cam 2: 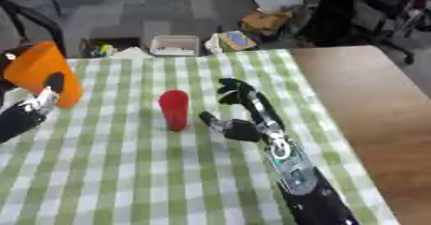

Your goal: Pour the contents of one cup into another cup.

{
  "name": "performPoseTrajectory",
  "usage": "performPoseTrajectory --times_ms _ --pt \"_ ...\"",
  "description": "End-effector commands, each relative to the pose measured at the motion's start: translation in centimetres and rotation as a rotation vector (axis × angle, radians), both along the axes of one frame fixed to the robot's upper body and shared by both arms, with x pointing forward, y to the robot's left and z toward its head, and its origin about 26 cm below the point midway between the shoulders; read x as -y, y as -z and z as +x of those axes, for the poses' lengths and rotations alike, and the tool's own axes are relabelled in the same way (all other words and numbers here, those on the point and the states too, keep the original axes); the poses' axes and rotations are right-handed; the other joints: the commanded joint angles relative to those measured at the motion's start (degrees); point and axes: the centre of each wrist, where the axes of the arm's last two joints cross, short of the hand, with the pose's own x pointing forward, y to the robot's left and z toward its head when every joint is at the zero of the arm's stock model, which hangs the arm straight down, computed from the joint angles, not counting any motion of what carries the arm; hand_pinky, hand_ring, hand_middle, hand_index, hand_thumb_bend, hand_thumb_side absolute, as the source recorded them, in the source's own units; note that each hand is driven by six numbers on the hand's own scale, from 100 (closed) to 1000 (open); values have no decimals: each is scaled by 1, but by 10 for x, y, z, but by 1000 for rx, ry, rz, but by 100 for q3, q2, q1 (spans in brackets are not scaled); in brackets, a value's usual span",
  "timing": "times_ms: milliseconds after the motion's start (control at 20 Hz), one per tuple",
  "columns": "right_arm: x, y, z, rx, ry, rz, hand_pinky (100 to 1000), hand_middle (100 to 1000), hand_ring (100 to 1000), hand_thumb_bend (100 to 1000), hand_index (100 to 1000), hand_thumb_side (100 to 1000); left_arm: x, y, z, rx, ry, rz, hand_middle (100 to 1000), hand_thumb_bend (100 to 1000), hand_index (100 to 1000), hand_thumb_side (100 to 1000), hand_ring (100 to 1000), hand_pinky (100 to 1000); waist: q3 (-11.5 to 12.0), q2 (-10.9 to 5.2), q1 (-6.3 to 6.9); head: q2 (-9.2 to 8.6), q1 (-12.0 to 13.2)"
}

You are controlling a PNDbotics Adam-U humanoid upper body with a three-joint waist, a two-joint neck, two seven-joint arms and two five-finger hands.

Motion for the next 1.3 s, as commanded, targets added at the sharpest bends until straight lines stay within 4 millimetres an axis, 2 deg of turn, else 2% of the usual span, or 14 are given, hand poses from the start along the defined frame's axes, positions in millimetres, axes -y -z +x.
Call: performPoseTrajectory --times_ms 50,400,700,900,1300 --pt "-9 -6 6 42 -25 -63 746 695 676 604 867 299 0 -19 -15 36 45 73 391 100 827 432 357 446 60 -121 37 5 -109" --pt "-21 7 13 49 -32 -150 756 712 709 622 876 325 6 -25 -34 27 122 136 403 100 832 400 371 463 264 -114 152 -55 -287" --pt "-23 15 15 55 -18 -180 758 714 711 623 877 330 9 -23 -36 22 151 137 403 100 833 407 370 464 337 -101 183 -83 -335" --pt "-20 16 21 42 38 -193 757 710 704 620 876 333 15 -18 -37 16 195 117 403 100 834 405 369 463 492 -87 208 -107 -381" --pt "-4 -5 34 83 127 -167 756 706 694 617 875 336 14 -15 -38 2 186 118 402 100 835 407 368 463 457 -93 134 -147 -357"
